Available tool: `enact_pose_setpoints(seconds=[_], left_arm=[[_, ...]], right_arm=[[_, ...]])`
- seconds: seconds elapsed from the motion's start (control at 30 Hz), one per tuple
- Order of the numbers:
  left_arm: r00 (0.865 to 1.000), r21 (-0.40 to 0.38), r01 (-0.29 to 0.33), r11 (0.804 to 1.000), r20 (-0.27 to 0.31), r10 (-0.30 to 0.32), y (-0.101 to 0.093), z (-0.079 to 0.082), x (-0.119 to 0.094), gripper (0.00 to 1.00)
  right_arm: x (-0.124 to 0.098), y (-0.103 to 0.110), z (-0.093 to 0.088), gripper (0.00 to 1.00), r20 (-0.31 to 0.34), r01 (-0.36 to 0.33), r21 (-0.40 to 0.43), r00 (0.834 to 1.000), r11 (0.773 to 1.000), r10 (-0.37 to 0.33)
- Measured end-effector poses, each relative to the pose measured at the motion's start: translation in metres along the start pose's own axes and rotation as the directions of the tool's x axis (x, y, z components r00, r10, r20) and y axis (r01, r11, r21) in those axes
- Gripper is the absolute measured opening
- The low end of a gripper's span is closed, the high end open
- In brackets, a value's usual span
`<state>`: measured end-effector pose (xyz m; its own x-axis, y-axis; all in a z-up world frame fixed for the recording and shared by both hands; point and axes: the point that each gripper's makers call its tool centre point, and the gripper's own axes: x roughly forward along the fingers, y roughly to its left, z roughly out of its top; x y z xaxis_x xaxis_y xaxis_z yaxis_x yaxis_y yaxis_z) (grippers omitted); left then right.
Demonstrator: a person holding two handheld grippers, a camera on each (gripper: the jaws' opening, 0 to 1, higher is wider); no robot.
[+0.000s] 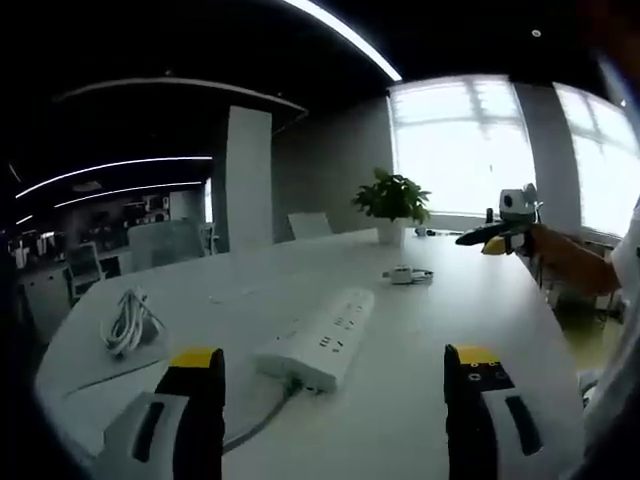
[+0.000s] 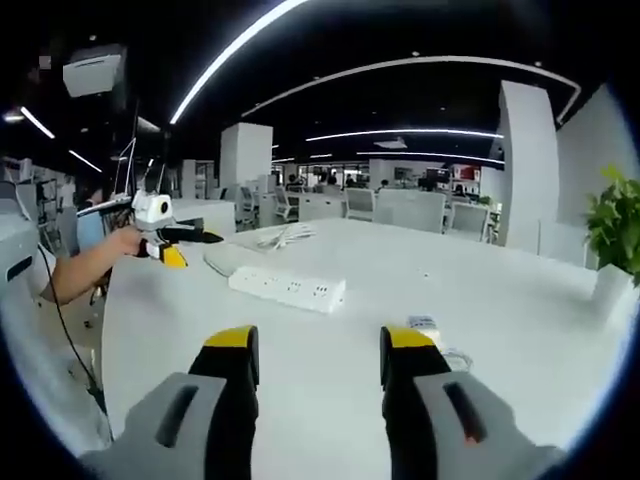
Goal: Straighten the power strip on the desk, plug the charger into it
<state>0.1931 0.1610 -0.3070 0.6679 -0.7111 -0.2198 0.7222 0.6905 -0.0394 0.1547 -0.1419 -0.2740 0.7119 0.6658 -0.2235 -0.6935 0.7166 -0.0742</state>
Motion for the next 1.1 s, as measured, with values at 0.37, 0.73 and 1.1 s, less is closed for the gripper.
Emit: enact_pose_setpoints(seconds=[0.37, 0.73, 1.1], left_arm=[[1.000, -0.004, -0.004, 1.000, -0.009, 0.004, 0.007, -0.007, 0.005, 0.92], [1.000, 0.007, -0.009, 1.000, -0.010, 0.009, 0.006, -0.011, 0.008, 0.92], [1.000, 0.017, -0.016, 1.000, 0.008, 0.016, 0.006, -0.005, 0.010, 0.92]], right_arm=[[0.010, 0.003, -0.002, 0.47, 0.001, -0.021, -0.003, 1.000, 1.000, 0.021], [0.024, -0.004, -0.017, 0.47, -0.024, -0.016, -0.012, 1.000, 1.000, 0.015], [0.029, -0.016, -0.015, 0.47, 0.011, -0.006, 0.032, 1.000, 0.999, 0.005]])
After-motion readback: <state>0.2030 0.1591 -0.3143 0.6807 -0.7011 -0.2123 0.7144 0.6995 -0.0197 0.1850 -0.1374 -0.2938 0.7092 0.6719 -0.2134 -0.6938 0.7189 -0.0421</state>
